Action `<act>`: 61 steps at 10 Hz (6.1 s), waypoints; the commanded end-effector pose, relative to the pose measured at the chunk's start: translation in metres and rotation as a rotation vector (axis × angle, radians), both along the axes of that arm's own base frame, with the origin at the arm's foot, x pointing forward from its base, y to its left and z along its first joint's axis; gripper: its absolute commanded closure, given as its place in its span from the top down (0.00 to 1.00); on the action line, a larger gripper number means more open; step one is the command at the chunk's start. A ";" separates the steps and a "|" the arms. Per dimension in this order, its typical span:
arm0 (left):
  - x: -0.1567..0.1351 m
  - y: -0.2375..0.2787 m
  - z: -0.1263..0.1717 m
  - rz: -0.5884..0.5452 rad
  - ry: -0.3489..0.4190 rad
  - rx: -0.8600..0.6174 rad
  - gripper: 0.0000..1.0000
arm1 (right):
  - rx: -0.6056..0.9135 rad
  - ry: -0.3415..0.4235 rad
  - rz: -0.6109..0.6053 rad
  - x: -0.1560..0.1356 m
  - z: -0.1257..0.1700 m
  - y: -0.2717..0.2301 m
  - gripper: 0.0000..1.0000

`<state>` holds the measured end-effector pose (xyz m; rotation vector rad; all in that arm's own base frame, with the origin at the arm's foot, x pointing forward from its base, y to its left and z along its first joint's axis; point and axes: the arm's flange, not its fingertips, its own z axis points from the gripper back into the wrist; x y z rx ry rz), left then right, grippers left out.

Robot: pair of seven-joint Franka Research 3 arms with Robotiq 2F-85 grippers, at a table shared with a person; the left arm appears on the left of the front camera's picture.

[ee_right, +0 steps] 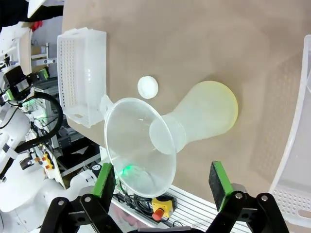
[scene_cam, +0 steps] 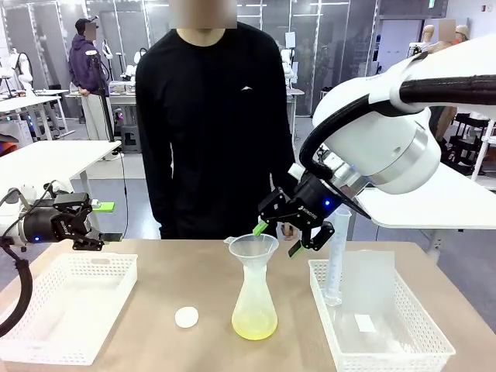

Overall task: Prepare the solutions needed for the experiment.
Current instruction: Once the solution is in the Big flask , pick up the Plastic Funnel and place it back into the right Organizing basket.

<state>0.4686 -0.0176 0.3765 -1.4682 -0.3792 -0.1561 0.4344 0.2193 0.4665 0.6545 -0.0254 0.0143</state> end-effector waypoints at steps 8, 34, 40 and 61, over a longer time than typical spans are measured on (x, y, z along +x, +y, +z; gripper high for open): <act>-0.002 0.001 0.002 -0.007 -0.005 0.005 1.00 | -0.057 0.039 -0.024 0.020 -0.010 0.007 0.42; -0.002 0.001 0.002 -0.007 -0.005 0.005 1.00 | 0.034 -0.213 -0.083 -0.047 0.087 -0.062 0.00; -0.002 0.001 0.002 -0.007 -0.005 0.005 1.00 | -0.021 -0.097 -0.272 -0.058 0.058 -0.199 0.00; -0.002 0.001 0.002 -0.007 -0.005 0.005 1.00 | -0.307 0.218 -0.226 -0.032 -0.056 -0.179 0.73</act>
